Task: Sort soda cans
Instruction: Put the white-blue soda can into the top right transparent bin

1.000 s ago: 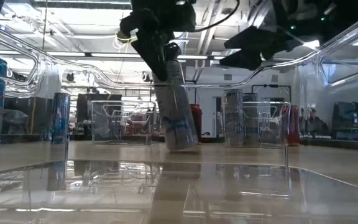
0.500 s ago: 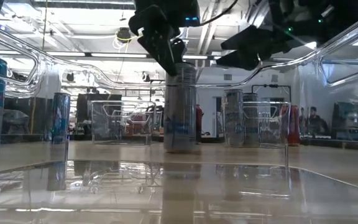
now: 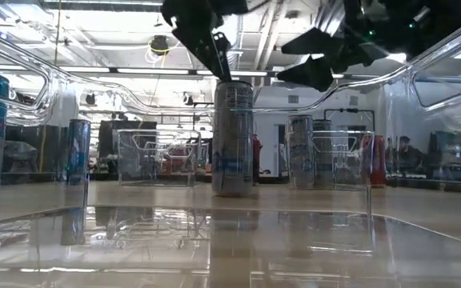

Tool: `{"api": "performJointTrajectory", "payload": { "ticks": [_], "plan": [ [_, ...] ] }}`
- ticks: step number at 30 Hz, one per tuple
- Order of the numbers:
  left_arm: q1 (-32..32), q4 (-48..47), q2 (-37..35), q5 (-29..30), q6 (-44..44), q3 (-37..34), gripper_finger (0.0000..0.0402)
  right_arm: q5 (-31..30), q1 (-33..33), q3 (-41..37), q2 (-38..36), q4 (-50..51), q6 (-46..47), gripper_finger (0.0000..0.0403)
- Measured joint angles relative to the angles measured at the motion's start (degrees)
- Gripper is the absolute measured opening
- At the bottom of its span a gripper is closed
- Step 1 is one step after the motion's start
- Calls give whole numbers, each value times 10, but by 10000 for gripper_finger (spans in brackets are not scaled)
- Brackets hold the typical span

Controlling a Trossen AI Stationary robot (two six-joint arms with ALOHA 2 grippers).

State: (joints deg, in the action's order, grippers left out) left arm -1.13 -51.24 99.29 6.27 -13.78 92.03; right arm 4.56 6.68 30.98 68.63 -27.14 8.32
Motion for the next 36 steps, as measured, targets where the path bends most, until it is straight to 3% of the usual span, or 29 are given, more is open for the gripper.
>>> {"api": "performJointTrajectory", "payload": {
  "ticks": [6,12,22,27,36],
  "plan": [
    [0,-11,-52,8,36,-12,377,-2,-15,0,46,-109,14,381],
    [6,59,-106,9,71,-107,377,-31,-35,0,109,-184,-31,381],
    [19,328,-165,48,88,-324,377,-31,-31,16,154,-193,-36,381],
    [16,380,-160,103,85,-352,377,-31,-33,45,201,-193,-37,381],
    [16,396,-159,107,76,-361,377,3,-32,83,260,-192,-43,381]
  ]
}}
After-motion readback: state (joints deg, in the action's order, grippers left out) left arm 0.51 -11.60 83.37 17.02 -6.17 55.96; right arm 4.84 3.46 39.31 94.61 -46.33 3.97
